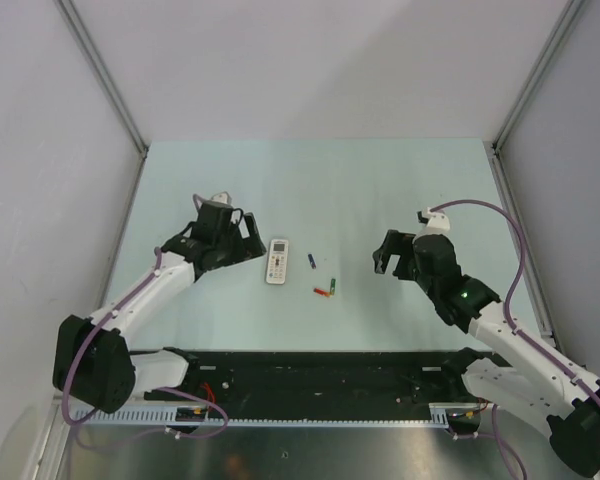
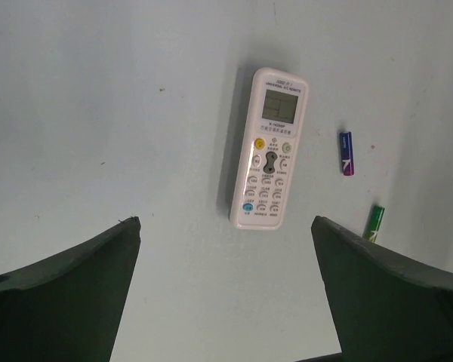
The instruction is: Load the batteries into the remote control
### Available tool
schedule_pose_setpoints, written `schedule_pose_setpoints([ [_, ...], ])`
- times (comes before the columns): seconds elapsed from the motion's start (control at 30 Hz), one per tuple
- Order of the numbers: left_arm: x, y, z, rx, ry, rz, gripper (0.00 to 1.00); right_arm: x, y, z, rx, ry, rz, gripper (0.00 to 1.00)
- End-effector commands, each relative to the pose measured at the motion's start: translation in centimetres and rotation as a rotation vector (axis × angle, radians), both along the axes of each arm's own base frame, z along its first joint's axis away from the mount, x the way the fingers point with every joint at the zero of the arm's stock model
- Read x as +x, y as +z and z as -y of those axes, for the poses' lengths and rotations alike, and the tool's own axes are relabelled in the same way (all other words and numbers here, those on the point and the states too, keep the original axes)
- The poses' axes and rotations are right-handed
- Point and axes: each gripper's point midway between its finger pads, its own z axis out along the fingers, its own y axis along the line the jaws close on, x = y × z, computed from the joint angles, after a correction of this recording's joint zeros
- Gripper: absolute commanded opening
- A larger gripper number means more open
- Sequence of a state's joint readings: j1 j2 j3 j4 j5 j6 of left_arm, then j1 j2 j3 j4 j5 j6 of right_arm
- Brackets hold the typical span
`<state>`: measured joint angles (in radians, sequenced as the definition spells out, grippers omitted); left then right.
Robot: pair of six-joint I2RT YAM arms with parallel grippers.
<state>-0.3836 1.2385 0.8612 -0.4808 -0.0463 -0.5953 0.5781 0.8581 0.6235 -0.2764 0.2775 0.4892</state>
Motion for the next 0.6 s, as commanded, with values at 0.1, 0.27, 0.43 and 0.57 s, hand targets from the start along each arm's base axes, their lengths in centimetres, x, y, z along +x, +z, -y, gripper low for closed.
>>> schedule_pose_setpoints([
  [0.1, 0.5, 3.4, 1.6, -0.009, -0.126, 0.132, 1.0, 0.0, 1.8, -1.1, 0.053, 0.046, 0.044, 1.0],
  [0.27, 0.6, 5.3, 5.5, 0.222, -0.268, 0.249, 0.99, -0.2, 3.7, -1.1, 0.08, 0.059, 0.101, 1.0],
  [0.43, 1.5, 5.4, 6.5, 0.197, -0.244, 0.273, 1.0, -0.7, 4.6, -0.3, 0.063, 0.046, 0.11, 0.99],
  [0.57, 2.0, 5.8, 7.4, 0.154, -0.303, 0.278, 1.0, -1.3, 4.4, 0.1, 0.056, 0.046, 0.092, 1.0],
])
